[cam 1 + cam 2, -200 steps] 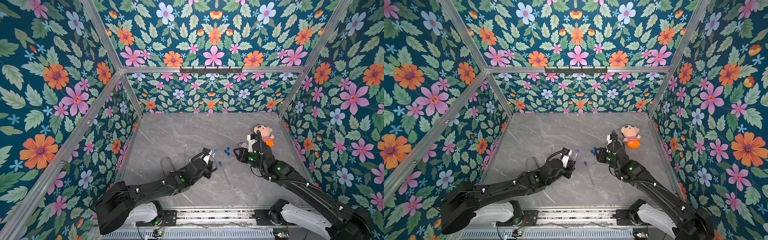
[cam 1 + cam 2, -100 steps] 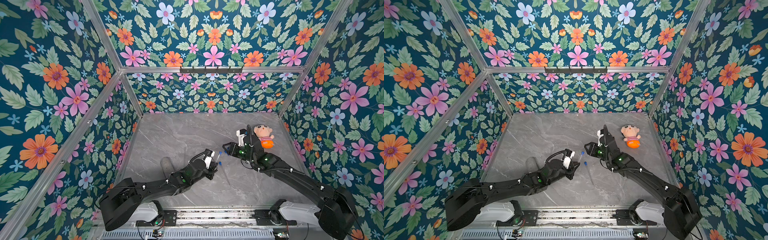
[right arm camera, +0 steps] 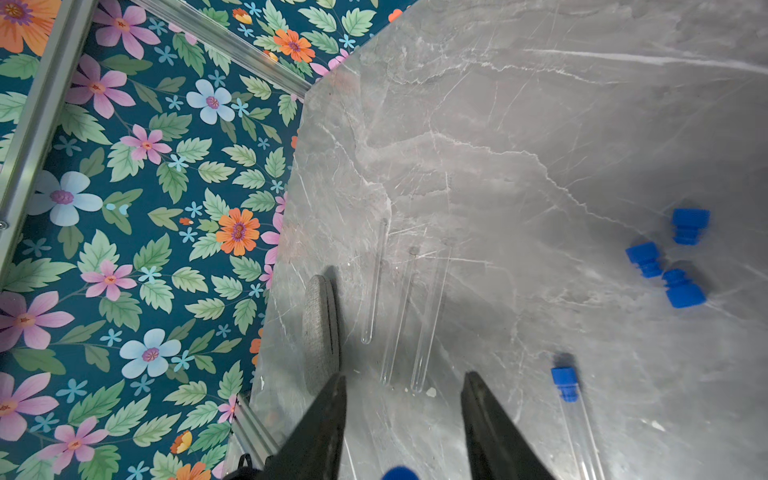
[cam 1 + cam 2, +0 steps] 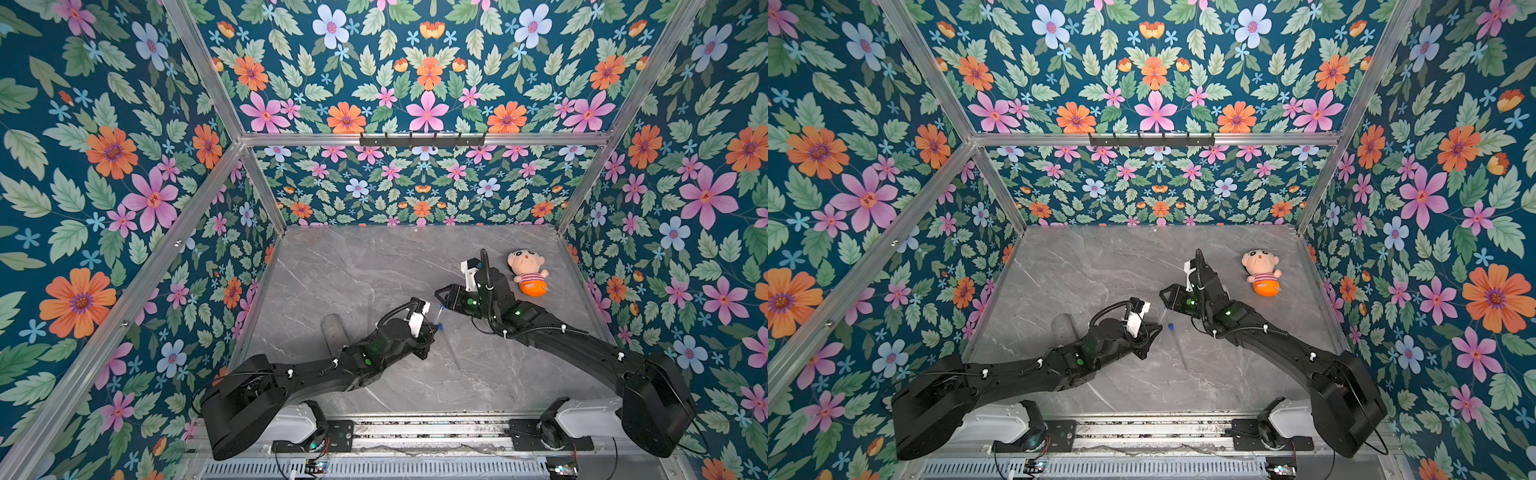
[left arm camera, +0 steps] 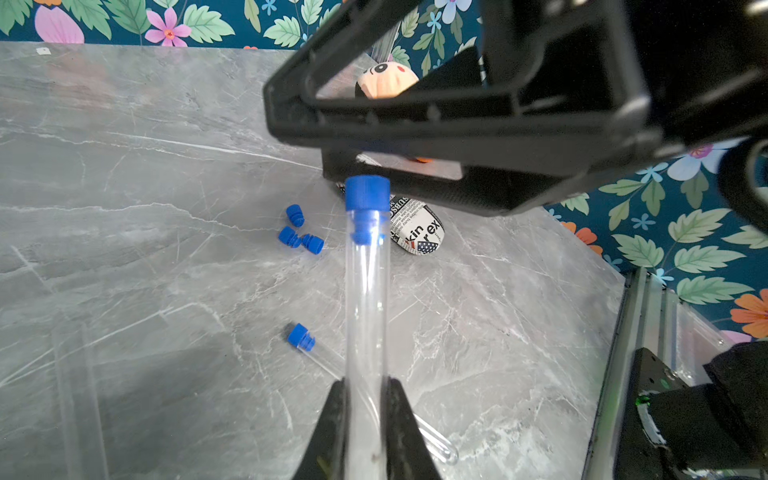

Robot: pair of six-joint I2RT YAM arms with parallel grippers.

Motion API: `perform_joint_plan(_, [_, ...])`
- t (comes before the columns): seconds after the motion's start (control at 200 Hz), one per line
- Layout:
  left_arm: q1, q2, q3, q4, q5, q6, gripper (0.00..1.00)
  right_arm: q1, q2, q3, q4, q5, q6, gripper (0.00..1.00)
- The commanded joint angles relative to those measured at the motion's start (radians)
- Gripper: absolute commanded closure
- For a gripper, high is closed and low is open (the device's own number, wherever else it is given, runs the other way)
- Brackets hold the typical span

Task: Remove stoppers from test tubes
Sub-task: Open the stopper on the test tube.

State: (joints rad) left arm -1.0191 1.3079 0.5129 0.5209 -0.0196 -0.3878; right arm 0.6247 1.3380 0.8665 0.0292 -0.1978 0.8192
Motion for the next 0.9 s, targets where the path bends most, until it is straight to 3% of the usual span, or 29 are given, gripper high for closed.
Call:
perform_joint_plan(0.0, [0.001, -0.004, -0.002, 0.049, 0.01, -0.01, 0.88, 0.001, 0.007, -0.001, 0.066, -0.022, 0.021, 0.55])
perform_joint_plan(0.385, [0.001, 0.001, -0.001, 0.051, 0.011, -0.013, 0.88, 0.001, 0.029, -0.013, 0.103, -0.048, 0.042, 0.66])
perform_joint_plan(0.895, [0.001, 0.008, 0.002, 0.049, 0.011, -0.015, 0.88, 0.001, 0.04, -0.014, 0.111, -0.058, 0.046, 0.74])
